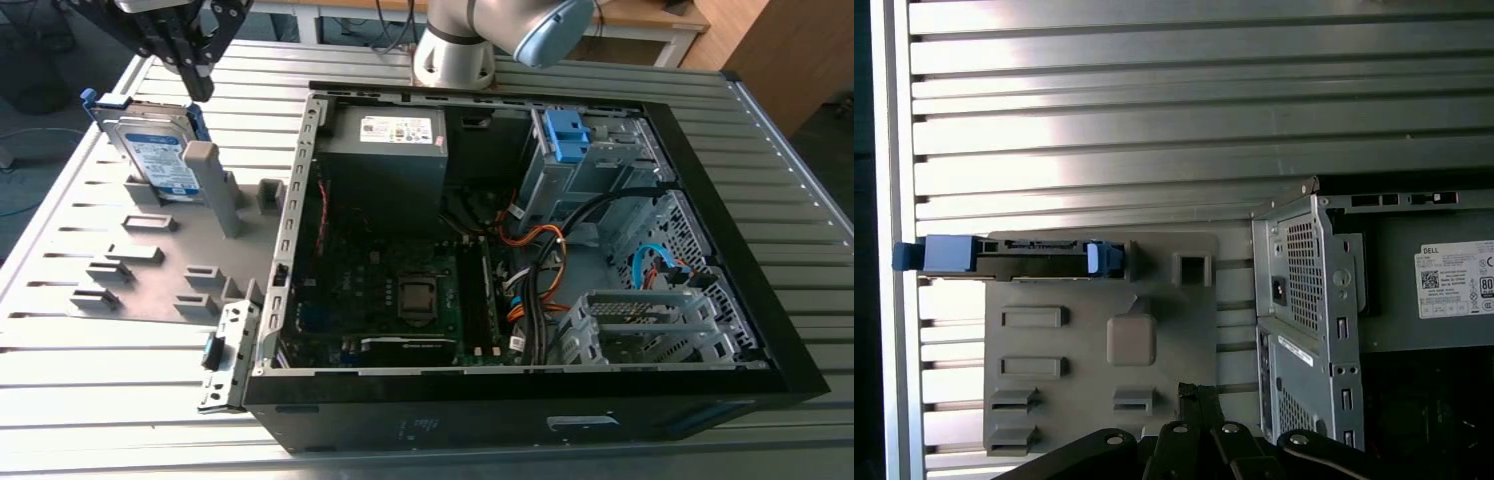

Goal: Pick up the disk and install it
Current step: 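Reach for the disk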

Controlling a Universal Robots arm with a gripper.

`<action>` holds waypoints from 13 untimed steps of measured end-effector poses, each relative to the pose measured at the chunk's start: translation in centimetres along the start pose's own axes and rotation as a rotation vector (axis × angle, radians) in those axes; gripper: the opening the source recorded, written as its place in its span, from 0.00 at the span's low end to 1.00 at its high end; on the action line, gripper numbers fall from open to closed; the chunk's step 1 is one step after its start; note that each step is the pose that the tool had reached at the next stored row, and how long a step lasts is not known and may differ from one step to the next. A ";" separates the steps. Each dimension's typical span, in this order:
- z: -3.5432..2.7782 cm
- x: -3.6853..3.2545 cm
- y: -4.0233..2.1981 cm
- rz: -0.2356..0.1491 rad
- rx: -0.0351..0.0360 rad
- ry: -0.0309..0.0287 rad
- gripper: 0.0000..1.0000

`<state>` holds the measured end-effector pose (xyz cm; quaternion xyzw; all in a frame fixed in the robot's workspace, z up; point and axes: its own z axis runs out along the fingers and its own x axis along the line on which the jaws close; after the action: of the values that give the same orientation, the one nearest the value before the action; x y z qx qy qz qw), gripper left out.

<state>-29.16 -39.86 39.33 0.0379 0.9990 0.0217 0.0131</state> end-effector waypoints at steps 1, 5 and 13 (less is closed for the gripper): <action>0.00 0.03 0.00 0.000 0.0000 0.0000 0.11; 0.00 0.17 -0.01 0.000 0.0000 0.0000 0.11; -0.01 0.54 -0.04 0.000 0.0000 -0.0001 0.11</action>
<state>-29.71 -39.85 39.32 0.0379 0.9990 0.0217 0.0131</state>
